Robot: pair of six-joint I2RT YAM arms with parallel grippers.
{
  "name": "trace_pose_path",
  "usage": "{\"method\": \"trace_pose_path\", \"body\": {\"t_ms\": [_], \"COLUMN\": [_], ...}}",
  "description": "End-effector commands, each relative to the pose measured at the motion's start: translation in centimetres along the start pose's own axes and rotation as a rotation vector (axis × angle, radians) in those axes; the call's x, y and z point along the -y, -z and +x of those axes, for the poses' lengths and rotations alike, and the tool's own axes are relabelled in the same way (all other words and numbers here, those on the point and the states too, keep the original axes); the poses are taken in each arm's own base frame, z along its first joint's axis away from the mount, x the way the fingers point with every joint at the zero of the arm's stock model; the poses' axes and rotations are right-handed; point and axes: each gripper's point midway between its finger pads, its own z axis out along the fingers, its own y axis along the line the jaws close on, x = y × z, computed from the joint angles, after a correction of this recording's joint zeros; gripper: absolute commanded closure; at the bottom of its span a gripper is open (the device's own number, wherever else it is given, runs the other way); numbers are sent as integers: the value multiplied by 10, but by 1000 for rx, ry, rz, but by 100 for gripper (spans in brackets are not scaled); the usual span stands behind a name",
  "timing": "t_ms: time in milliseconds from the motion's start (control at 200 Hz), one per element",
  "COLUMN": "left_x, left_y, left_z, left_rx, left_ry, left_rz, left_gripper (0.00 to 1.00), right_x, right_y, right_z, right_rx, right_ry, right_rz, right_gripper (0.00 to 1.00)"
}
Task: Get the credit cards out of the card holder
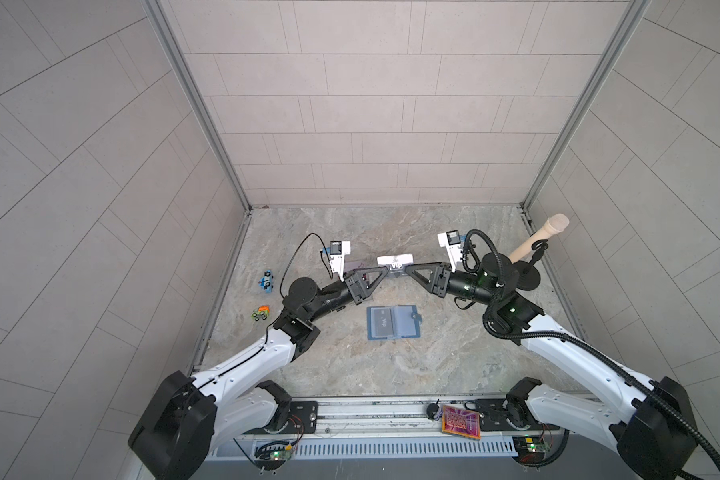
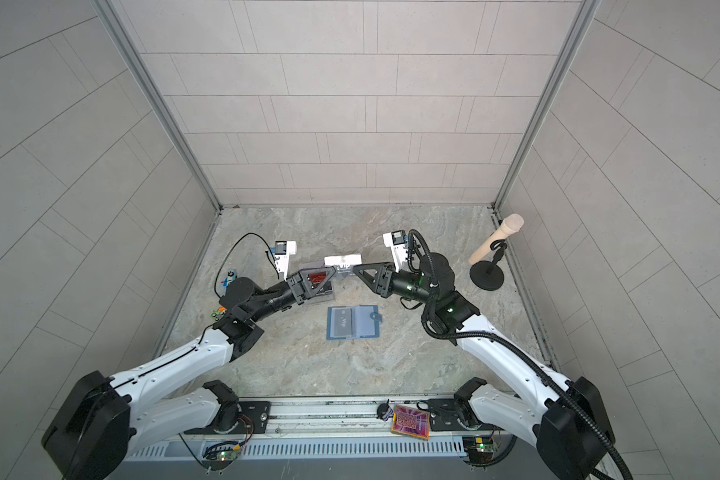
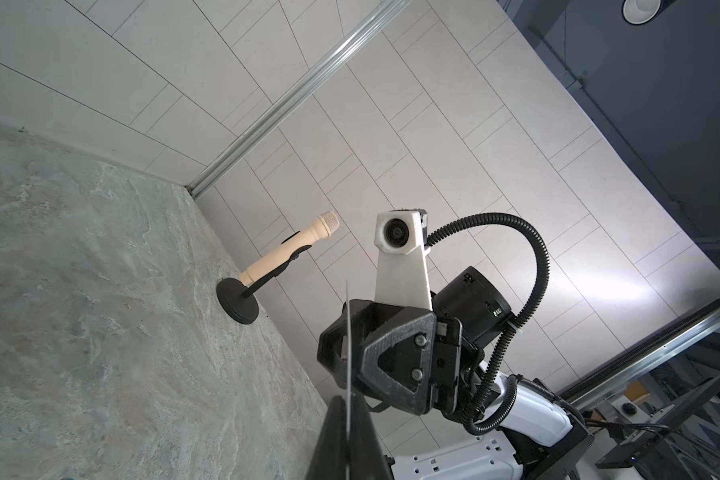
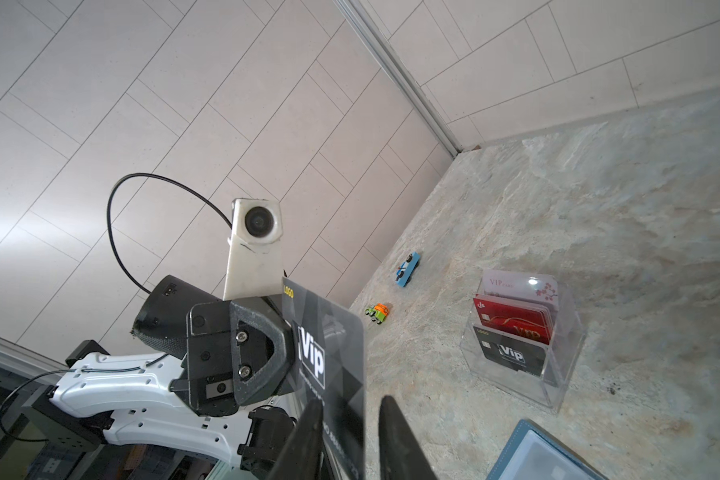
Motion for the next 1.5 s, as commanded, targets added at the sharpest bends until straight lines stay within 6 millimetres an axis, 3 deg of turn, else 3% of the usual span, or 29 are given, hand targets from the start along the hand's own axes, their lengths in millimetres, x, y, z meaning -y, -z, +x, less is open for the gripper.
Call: {"method": "trace_pose_path", "body": {"t_ms": [0, 140, 290, 350, 421, 536, 756, 1011, 1312, 1492], "left_x": [11, 3, -10, -33, -43, -35, -4, 26, 45, 42], "left_y": [0, 0, 3, 11, 23, 34, 48, 47, 38, 35], "left_z": [-2, 3, 13, 22, 24, 22, 47, 58, 67, 70], "left_rx": [8, -11, -87, -166, -226, -322, -664, -797, -836, -862], "left_ry": [-11, -19, -91, -148, -234, -377, -524, -555, -467, -428], "left_rz": [52, 17, -82, -240, -350, -401, -292, -113, 44, 53], "left_gripper": [97, 85, 59, 48, 42, 36, 38, 45, 65, 83], "right_x": [-22, -22, -20, -19, -16, -17, -32, -51, -54, -51], "right_y": [6, 7, 10, 11, 13, 15, 26, 29, 20, 14], "right_z": [-16, -15, -8, -3, 5, 22, 50, 71, 74, 73], "right_rx": [49, 43, 8, -24, -70, -178, -385, -534, -549, -544], "right_ry": [30, 29, 53, 68, 85, 128, 237, 285, 295, 288], "right_rz": [-62, -57, -32, -19, -2, -6, -53, -164, -191, -187], "right_gripper": [82, 100, 100, 100, 100, 100, 100, 100, 100, 100]}}
